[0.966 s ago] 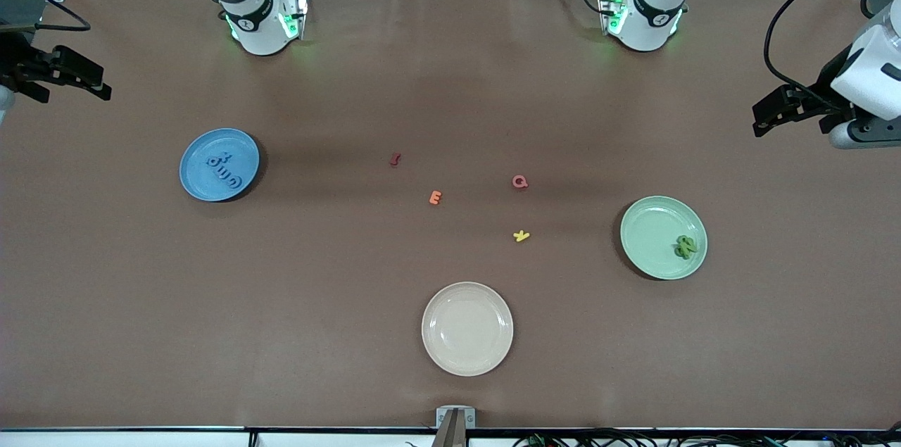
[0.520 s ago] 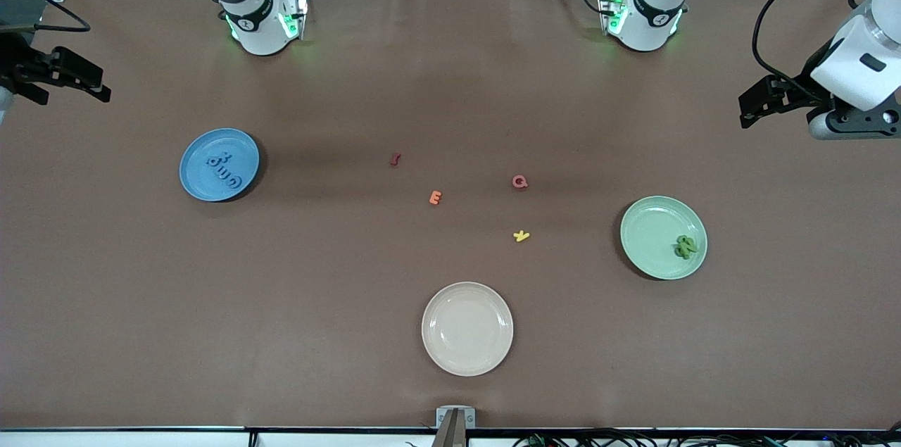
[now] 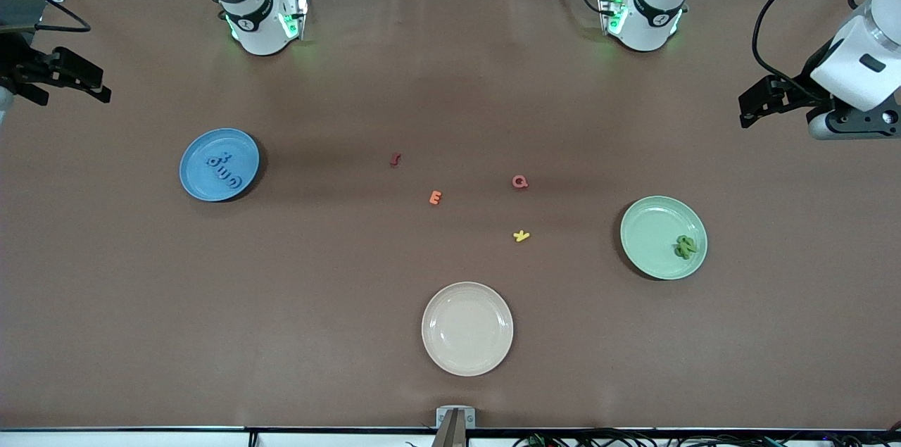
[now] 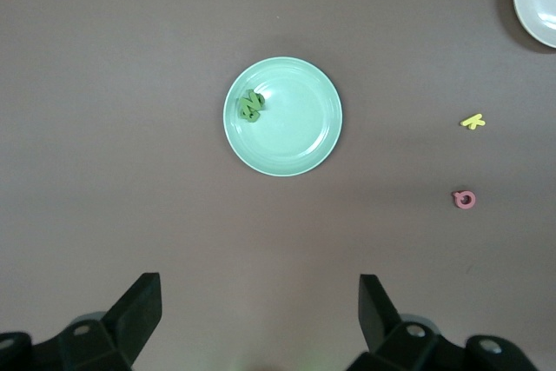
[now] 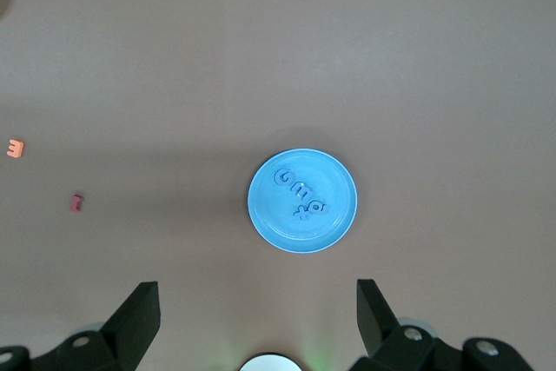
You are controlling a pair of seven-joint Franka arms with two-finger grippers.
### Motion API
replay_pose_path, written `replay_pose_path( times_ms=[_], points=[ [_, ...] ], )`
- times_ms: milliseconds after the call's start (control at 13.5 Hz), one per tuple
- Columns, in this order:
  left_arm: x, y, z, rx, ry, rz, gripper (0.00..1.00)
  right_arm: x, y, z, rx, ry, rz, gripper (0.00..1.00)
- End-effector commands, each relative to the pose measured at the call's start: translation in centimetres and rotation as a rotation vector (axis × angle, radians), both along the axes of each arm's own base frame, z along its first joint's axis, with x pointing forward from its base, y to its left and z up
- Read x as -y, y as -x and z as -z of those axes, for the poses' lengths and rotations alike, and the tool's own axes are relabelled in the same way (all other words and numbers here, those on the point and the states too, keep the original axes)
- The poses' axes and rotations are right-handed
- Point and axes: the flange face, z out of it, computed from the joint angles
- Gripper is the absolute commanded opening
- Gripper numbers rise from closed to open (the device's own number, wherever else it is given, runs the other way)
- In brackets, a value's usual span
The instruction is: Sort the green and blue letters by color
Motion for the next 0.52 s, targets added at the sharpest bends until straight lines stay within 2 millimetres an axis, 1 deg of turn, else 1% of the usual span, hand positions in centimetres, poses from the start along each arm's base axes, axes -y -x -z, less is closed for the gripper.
replay_pose_path(
  times_ms=[0,223,297,446],
  points=[
    [0.03,0.61,-0.31,-0.001,0.021,0.015,1.00,-0.17,-0.03,-0.38,0.002,-0.004,-0.001,1.00],
    [-0.78,0.47,-0.70,0.005,0.024,0.002,1.00,-0.17,-0.01,-0.37,0.001,-0.004,-0.001,1.00],
    [-0.78,0.36,-1.18,0.016,0.025,0.001,1.00,-0.09,-0.01,-0.37,0.001,-0.004,0.000,1.00],
    [-0.62,0.37,-1.07,0.011,0.025,0.005,1.00,-0.17,0.01,-0.36,-0.001,-0.004,-0.001,1.00]
  ],
)
